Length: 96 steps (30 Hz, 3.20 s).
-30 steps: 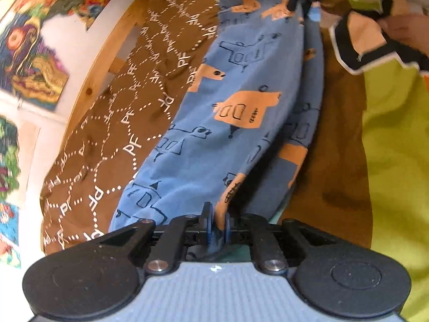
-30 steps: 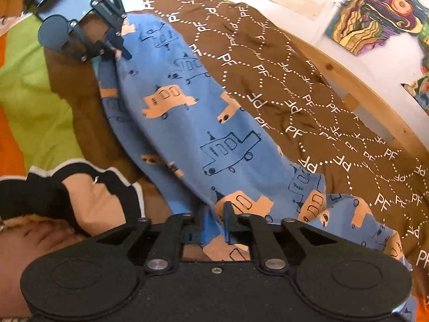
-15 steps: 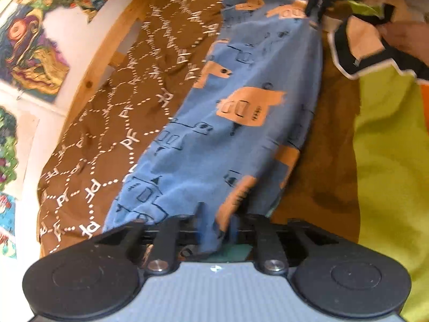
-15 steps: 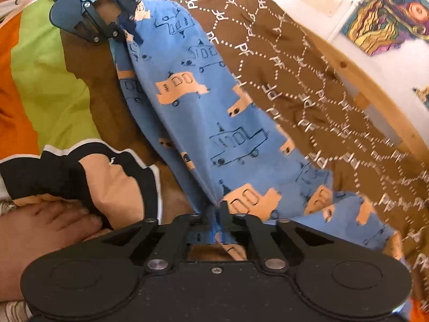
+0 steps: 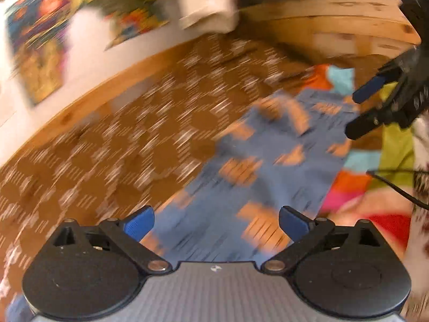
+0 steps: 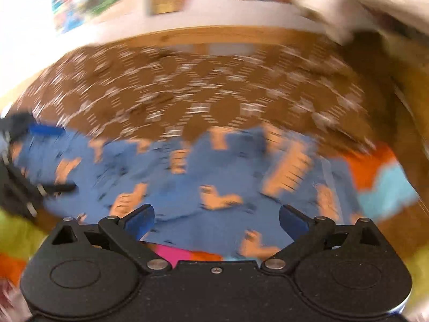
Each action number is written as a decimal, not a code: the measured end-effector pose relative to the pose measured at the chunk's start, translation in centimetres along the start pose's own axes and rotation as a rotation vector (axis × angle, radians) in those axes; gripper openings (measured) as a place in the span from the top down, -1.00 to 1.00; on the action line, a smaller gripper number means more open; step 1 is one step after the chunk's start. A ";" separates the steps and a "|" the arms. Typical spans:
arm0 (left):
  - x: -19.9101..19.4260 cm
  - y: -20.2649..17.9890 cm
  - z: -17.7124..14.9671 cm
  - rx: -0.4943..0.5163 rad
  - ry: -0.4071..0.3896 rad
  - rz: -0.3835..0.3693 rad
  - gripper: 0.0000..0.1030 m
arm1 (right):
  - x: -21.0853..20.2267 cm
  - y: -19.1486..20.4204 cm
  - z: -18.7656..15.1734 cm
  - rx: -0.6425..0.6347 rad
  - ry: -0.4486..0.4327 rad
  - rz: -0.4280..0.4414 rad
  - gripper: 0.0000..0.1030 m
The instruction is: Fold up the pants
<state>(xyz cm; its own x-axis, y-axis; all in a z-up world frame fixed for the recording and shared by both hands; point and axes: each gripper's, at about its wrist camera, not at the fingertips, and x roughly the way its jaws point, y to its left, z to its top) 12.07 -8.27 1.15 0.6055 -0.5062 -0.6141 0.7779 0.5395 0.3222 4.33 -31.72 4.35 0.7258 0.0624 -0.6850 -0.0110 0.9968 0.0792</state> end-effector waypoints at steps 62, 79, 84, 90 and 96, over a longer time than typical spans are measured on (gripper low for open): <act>8.4 -5.2 3.0 0.046 0.175 -0.152 0.95 | 9.5 -8.0 -3.0 1.155 -0.146 0.014 0.56; 5.3 -3.5 3.3 0.009 0.058 -0.217 0.97 | 3.5 -9.4 0.3 0.766 -0.224 -0.089 0.92; 4.3 -3.7 3.1 0.074 0.062 -0.296 0.96 | -0.3 -11.4 0.5 0.608 -0.127 -0.131 0.92; 5.7 -4.8 3.0 0.085 0.141 -0.323 0.64 | 0.3 -12.5 -3.2 0.643 -0.034 -0.210 0.86; 6.6 -3.7 8.3 0.101 0.035 -0.306 -0.37 | -0.7 -11.5 -5.1 0.601 -0.069 -0.227 0.35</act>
<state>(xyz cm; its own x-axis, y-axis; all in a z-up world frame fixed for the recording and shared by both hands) 14.61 -19.20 1.86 0.3363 -0.6105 -0.7171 0.9367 0.2953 0.1880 0.51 -42.95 0.22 0.7078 -0.1698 -0.6857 0.5205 0.7816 0.3438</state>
